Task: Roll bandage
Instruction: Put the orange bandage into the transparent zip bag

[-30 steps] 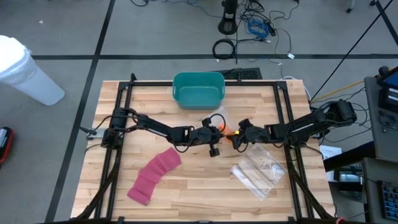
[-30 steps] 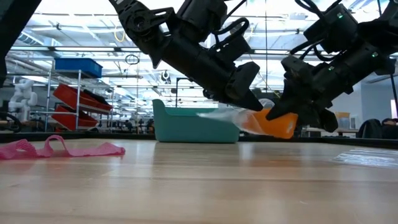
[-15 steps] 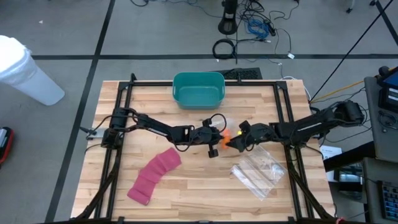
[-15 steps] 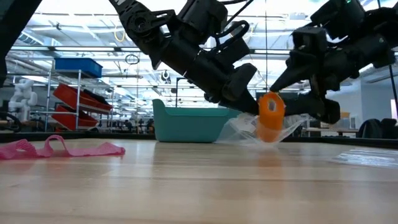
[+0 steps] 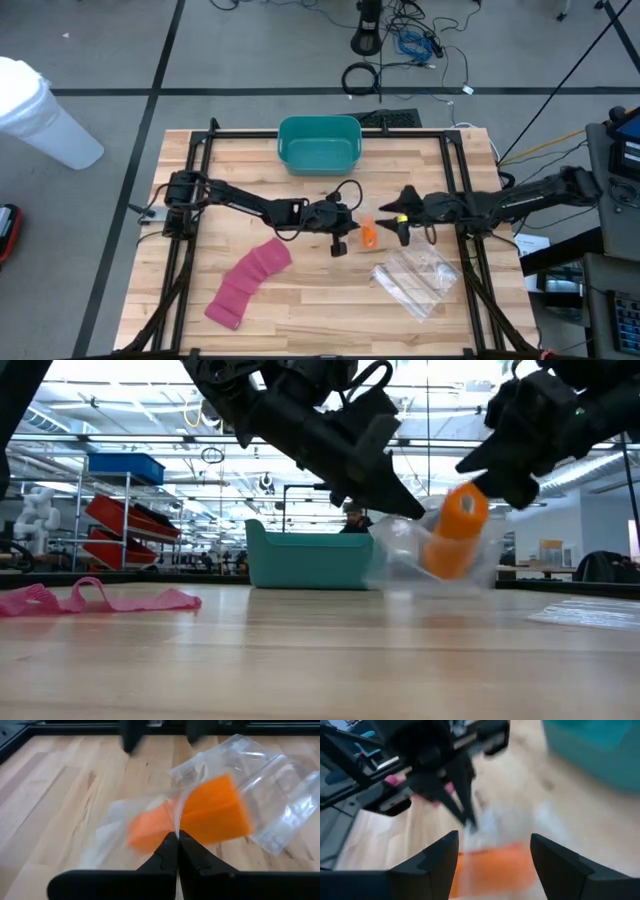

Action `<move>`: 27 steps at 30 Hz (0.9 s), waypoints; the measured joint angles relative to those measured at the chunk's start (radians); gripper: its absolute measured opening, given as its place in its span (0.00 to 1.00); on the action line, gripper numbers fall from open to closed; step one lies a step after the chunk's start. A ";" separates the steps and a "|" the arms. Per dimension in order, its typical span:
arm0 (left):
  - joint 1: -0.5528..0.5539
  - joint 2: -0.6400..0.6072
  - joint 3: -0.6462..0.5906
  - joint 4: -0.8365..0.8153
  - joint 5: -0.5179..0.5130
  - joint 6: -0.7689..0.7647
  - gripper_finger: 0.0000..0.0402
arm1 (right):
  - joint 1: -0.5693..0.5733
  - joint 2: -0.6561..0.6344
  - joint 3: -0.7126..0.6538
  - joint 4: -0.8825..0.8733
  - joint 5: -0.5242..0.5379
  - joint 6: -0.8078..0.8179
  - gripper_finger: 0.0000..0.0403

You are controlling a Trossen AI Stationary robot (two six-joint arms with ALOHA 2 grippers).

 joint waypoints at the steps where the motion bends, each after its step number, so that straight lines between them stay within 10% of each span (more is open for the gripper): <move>1: -0.001 -0.003 0.000 -0.012 0.002 -0.008 0.00 | 0.000 -0.020 0.000 -0.001 0.021 -0.040 0.57; 13: 0.052 -0.027 0.057 -0.069 0.439 -0.155 0.00 | 0.049 -0.152 0.000 0.023 0.065 -0.295 0.57; 20: 0.151 -0.137 0.088 -0.229 0.393 -0.206 0.00 | 0.120 -0.149 0.002 0.132 -0.204 -0.299 0.57; 27: 0.170 -0.178 0.087 -0.291 0.482 -0.207 0.00 | 0.143 -0.153 0.001 0.126 0.028 -0.400 0.55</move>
